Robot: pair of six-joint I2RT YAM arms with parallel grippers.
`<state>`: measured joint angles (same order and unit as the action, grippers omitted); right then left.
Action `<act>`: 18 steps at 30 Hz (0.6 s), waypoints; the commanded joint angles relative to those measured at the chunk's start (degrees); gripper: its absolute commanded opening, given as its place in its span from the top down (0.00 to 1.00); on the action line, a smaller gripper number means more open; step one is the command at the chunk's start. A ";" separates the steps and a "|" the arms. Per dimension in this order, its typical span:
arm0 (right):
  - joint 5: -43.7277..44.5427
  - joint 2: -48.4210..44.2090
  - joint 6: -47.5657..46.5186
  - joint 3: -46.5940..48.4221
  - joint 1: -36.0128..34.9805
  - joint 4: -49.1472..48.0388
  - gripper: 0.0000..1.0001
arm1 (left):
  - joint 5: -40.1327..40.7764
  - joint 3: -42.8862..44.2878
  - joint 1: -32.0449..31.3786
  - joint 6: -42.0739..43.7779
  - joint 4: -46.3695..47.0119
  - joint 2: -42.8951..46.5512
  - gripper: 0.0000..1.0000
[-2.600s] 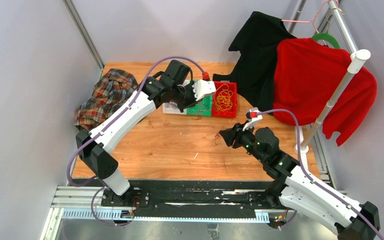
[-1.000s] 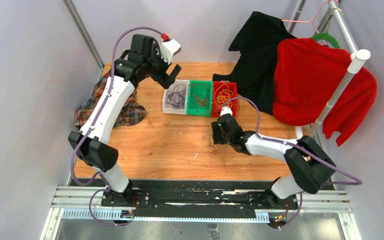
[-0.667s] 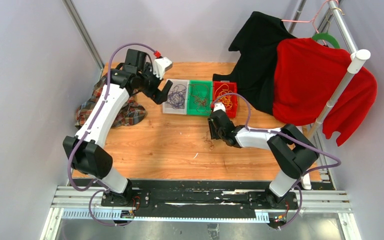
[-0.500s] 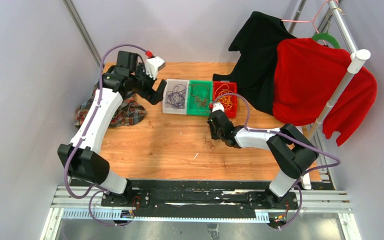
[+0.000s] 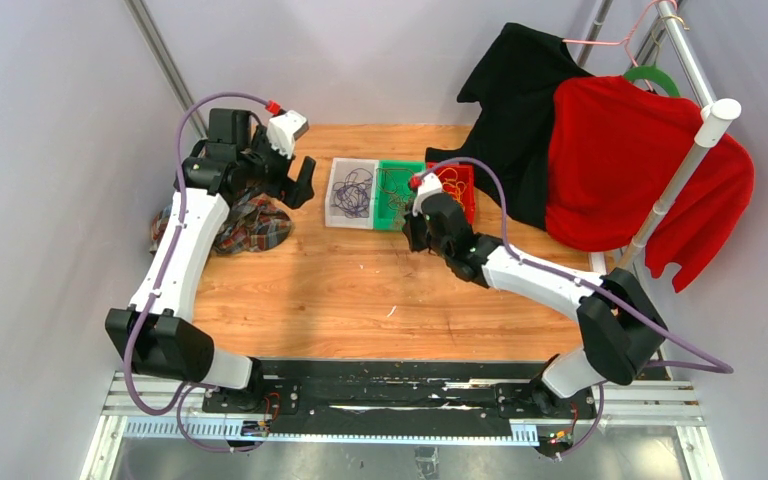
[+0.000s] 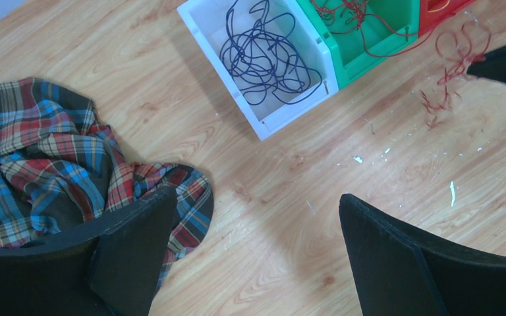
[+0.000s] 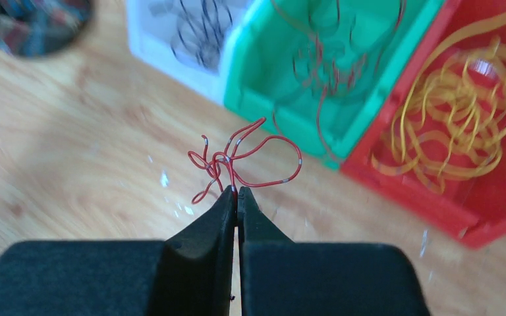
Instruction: Untangle the cables
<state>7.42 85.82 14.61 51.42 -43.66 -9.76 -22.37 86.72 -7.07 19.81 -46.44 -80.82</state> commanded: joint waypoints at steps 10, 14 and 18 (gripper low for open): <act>8.51 16.18 -16.26 24.62 3.64 0.80 0.99 | -3.41 -2.92 3.17 -1.50 2.39 2.19 0.02; 10.85 22.30 -19.10 29.59 4.52 0.86 0.99 | -4.08 -3.16 3.70 -2.06 2.85 2.96 0.02; 10.85 26.45 -19.50 34.27 5.87 2.01 0.97 | -3.81 -3.48 3.97 -2.24 3.06 3.47 0.02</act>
<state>15.84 110.06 -1.69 80.86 -39.42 -8.99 -25.06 83.72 -3.81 18.35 -45.04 -79.37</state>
